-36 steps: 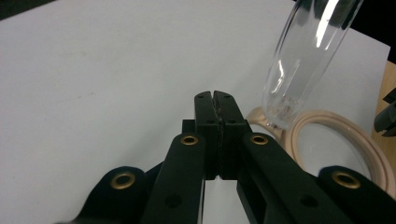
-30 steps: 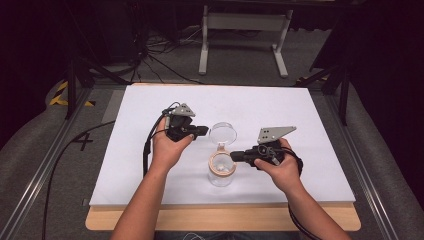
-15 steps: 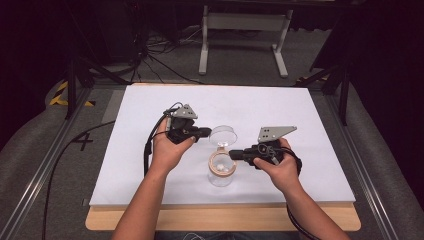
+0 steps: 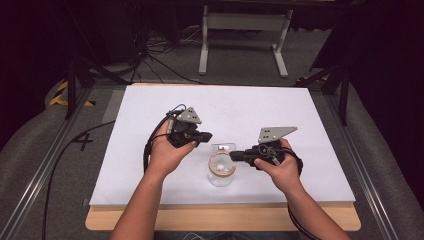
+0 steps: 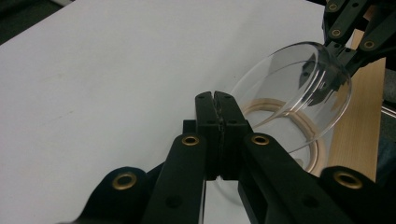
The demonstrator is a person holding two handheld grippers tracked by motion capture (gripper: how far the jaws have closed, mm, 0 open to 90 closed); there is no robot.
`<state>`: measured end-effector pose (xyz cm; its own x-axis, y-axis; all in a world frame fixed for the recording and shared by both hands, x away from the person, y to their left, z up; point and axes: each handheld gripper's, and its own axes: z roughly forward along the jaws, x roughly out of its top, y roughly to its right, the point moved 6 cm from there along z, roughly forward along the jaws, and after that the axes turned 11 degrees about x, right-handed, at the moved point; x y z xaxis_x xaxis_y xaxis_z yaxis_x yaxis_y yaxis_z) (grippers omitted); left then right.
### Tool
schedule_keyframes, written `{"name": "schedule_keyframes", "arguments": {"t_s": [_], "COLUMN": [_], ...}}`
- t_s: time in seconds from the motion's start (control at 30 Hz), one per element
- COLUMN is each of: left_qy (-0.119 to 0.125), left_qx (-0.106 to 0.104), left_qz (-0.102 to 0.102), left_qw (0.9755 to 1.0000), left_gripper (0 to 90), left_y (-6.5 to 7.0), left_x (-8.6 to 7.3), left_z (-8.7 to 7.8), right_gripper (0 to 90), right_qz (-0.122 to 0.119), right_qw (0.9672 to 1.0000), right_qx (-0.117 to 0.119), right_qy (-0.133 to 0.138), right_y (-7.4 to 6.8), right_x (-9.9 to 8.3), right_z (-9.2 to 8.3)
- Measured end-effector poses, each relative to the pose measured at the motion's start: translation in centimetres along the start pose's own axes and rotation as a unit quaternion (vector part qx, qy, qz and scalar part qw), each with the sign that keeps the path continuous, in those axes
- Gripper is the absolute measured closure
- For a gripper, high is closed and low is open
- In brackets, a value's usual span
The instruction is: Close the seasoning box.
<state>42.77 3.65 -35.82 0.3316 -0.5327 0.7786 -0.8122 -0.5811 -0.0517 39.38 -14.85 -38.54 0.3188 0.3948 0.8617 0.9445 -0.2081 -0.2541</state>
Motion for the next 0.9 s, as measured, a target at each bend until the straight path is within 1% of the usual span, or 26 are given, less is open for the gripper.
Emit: {"name": "schedule_keyframes", "arguments": {"t_s": [0.07, 0.13, 0.2, 0.27, 0.3, 0.33, 0.37, 0.4, 0.47, 0.5, 0.53, 0.57, 0.67, 0.7, 0.73, 0.77, 0.9], "left_qy": [0.001, -0.002, -0.003, -0.012, -0.011, -0.015, -0.014, -0.014, -0.017, -0.022, -0.023, -0.02, -0.025, -0.023, -0.025, -0.029, -0.042], "left_qx": [0.0, 0.0, 0.0, 0.001, -0.001, -0.004, -0.008, -0.008, -0.007, -0.008, -0.008, -0.009, -0.01, -0.01, -0.01, -0.012, -0.015], "left_qz": [-0.004, -0.003, -0.01, -0.011, -0.014, -0.012, -0.017, -0.017, -0.023, -0.021, -0.02, -0.024, -0.026, -0.028, -0.026, -0.028, -0.026], "left_qw": [1.0, 1.0, 0.9999, 0.9999, 0.9998, 0.9998, 0.9997, 0.9997, 0.9996, 0.9995, 0.9995, 0.9995, 0.9993, 0.9993, 0.9993, 0.9991, 0.9986], "left_gripper": [89.7, 89.6, 89.1, 88.3, 87.4, 86.8, 86.8, 86.8, 86.5, 86.5, 86.5, 86.5, 86.4, 86.3, 86.2, 86.0, 85.1], "left_y": [0.0, -0.1, -0.2, -0.3, -0.4, -0.4, -0.4, -0.4, -0.5, -0.6, -0.6, -0.6, -0.7, -0.7, -0.8, -0.7, -0.7], "left_x": [0.0, -0.1, -0.2, -0.4, -0.5, -0.6, -0.7, -0.7, -0.8, -0.9, -1.0, -1.0, -1.2, -1.2, -1.3, -1.3, -1.6], "left_z": [-0.1, -0.3, -0.5, -0.7, -0.8, -0.9, -1.0, -1.0, -1.1, -1.1, -1.2, -1.2, -1.2, -1.2, -1.2, -1.1, -0.7], "right_gripper": [90.0, 90.0, 90.0, 90.0, 90.0, 90.0, 90.0, 90.0, 90.0, 90.0, 90.0, 90.0, 90.0, 90.0, 90.0, 90.0, 90.0], "right_qz": [-0.001, -0.003, -0.003, -0.006, -0.007, -0.008, -0.008, -0.008, -0.009, -0.011, -0.011, -0.013, -0.015, -0.015, -0.012, -0.013, -0.015], "right_qw": [1.0, 1.0, 1.0, 0.9999, 0.9999, 0.9998, 0.9998, 0.9998, 0.9995, 0.9994, 0.9994, 0.9993, 0.9988, 0.9986, 0.9983, 0.9979, 0.9969], "right_qx": [0.001, 0.002, 0.004, 0.005, 0.007, 0.007, 0.008, 0.008, 0.01, 0.012, 0.012, 0.01, 0.015, 0.017, 0.02, 0.021, 0.024], "right_qy": [-0.003, -0.005, -0.008, -0.012, -0.014, -0.017, -0.018, -0.018, -0.028, -0.03, -0.03, -0.035, -0.044, -0.048, -0.053, -0.06, -0.074], "right_y": [-0.1, -0.1, -0.3, -0.4, -0.5, -0.6, -0.6, -0.6, -0.9, -1.0, -1.0, -1.1, -1.4, -1.5, -1.6, -1.7, -2.0], "right_x": [-0.1, -0.1, -0.1, -0.1, -0.1, -0.2, -0.2, -0.2, -0.3, -0.3, -0.3, -0.3, -0.4, -0.5, -0.5, -0.6, -0.9], "right_z": [0.0, 0.0, -0.1, -0.1, -0.1, -0.1, -0.1, -0.1, 0.0, 0.0, 0.0, 0.0, 0.1, 0.2, 0.2, 0.3, 0.4]}}
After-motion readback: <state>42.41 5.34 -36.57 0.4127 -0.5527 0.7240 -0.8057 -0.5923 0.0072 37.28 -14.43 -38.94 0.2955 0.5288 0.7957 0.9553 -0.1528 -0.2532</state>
